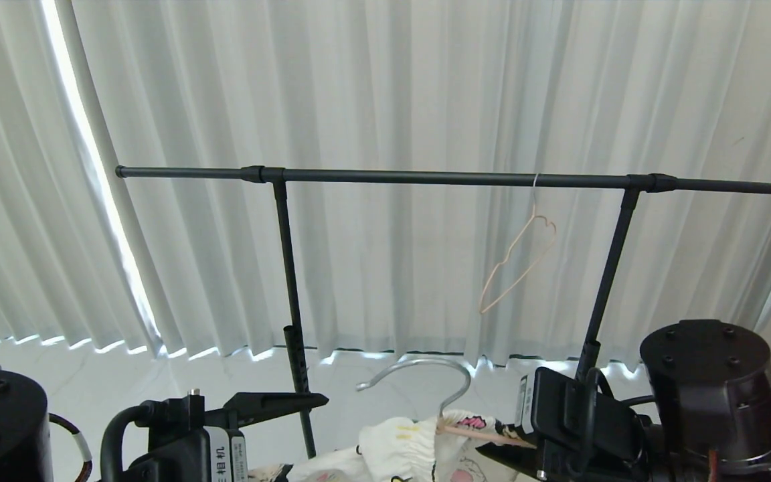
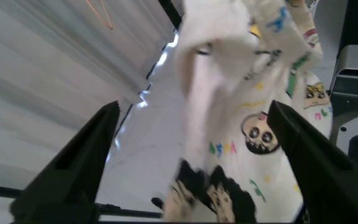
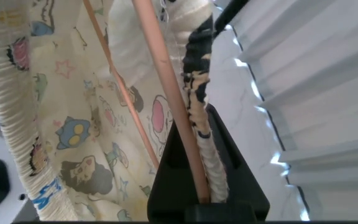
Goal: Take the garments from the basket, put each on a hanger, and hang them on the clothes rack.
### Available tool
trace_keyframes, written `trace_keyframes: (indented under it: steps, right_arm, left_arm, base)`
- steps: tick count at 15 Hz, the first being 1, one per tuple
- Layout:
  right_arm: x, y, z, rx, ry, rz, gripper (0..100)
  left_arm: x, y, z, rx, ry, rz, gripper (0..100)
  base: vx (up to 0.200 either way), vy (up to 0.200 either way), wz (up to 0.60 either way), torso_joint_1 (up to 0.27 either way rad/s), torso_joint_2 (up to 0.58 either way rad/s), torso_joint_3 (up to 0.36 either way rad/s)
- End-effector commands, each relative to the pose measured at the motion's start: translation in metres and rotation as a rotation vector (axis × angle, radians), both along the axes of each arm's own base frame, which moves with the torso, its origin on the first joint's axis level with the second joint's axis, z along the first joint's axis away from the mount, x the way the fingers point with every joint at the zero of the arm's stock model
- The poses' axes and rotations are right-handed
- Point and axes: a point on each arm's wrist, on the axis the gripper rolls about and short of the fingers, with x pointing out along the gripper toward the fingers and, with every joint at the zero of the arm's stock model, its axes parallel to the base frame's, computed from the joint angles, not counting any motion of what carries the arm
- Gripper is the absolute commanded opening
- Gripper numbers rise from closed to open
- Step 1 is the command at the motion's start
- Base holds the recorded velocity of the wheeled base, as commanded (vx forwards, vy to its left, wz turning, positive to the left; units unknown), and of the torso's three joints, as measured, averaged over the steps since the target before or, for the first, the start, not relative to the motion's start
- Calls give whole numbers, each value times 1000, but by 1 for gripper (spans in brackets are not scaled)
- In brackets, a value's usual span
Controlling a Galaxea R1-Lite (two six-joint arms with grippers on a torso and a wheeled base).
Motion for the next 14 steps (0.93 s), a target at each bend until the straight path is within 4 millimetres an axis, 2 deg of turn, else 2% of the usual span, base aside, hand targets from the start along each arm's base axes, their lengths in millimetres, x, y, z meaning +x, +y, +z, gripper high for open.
trace_keyframes:
  steps: [1, 4, 8, 11, 14]
  right_arm:
    - [7, -9, 5, 16, -16, -41, 0]
    - [13, -21, 10, 29, -36, -86, 0]
    - [13, -36, 14, 46, -50, -127, 0]
    - [11, -35, 18, 61, -59, -117, 0]
    - [7, -39, 25, 84, -80, -113, 0]
  left_arm:
    - [-3, 4, 0, -6, -6, 6, 100]
    - [-3, 21, -5, -5, -9, 94, 100]
    - [-4, 63, -12, -59, -6, 352, 100]
    - [-12, 71, -36, -9, 72, 396, 100]
    - [-6, 77, -55, 53, 173, 478, 100]
  base:
    - [0, 0, 0, 0, 0, 0]
    - [0, 0, 0, 0, 0, 0]
    - [0, 0, 0, 0, 0, 0]
    - [0, 0, 0, 0, 0, 0]
    - [0, 0, 0, 0, 0, 0]
